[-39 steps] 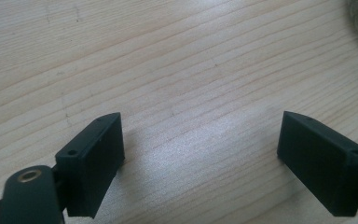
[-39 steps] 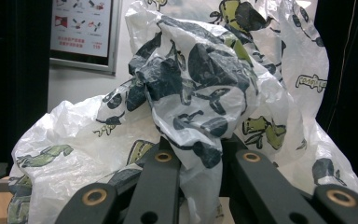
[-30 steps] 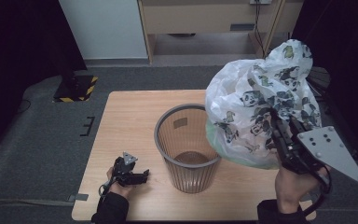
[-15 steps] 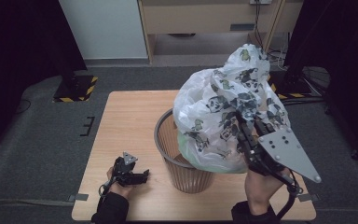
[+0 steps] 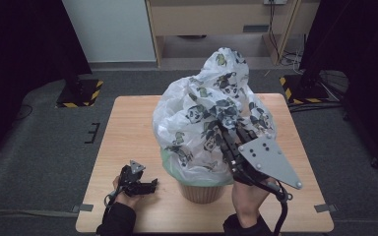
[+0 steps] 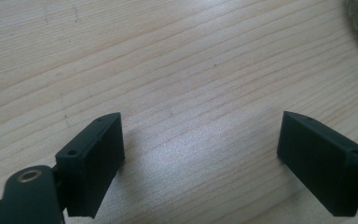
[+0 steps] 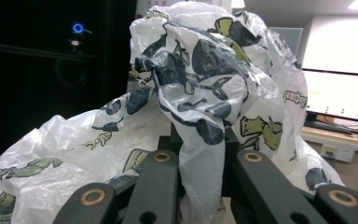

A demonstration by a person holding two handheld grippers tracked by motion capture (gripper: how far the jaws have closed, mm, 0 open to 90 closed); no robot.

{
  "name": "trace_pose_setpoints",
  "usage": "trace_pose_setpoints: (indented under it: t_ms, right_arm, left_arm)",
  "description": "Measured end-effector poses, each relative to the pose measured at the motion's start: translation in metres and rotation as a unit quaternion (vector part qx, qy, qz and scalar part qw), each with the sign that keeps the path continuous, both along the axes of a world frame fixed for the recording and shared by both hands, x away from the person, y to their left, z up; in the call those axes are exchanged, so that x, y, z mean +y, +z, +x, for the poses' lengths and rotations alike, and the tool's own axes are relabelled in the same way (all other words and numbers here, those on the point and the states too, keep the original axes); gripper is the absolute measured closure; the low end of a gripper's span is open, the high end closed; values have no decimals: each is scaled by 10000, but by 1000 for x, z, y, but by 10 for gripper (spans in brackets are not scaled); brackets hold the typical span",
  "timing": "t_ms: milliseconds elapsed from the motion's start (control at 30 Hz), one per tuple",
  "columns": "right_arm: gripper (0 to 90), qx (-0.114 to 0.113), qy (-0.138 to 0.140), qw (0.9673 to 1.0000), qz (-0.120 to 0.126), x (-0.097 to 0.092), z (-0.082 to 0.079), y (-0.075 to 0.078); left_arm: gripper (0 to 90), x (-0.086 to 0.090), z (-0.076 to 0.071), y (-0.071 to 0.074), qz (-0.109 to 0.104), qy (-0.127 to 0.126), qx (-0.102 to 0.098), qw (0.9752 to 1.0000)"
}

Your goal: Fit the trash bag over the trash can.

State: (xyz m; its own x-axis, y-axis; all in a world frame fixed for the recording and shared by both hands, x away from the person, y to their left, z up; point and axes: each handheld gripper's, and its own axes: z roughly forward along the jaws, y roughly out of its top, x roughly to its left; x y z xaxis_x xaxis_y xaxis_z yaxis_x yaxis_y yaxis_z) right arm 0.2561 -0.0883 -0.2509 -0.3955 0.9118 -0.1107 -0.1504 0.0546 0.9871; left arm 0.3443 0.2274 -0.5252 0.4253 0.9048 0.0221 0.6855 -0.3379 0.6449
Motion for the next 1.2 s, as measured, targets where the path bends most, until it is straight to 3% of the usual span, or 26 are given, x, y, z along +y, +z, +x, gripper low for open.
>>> trace_pose_setpoints:
  t_ms: [267, 467, 633, 700, 867, 1000, 1200]
  right_arm:
    - [822, 271, 151, 9994, -154, 15, 8, -12]
    - [759, 438, 217, 9986, -187, 15, 12, -20]
    - [588, 530, 344, 9980, -78, 11, 11, -23]
    - [466, 608, 438, 9972, -75, 10, 12, -24]
    - [240, 666, 305, 9973, -99, 7, 11, -30]
    - [153, 691, 320, 9971, 5, 0, 10, -33]
    - [104, 610, 375, 9974, 55, -12, 5, -31]
  left_arm:
    - [141, 0, 0, 0, 1, -12, 12, 10000]
    - [141, 0, 0, 0, -1, -7, 18, 10000]
    - [141, 0, 0, 0, -5, -5, 19, 10000]
    - [141, 0, 0, 0, -3, -3, 16, 10000]
    - [153, 1, -1, 2, -21, 18, -24, 10000]
    - [158, 3, -2, 7, -162, 89, -119, 9998]
    - [163, 7, -5, 14, -294, 174, -321, 9989]
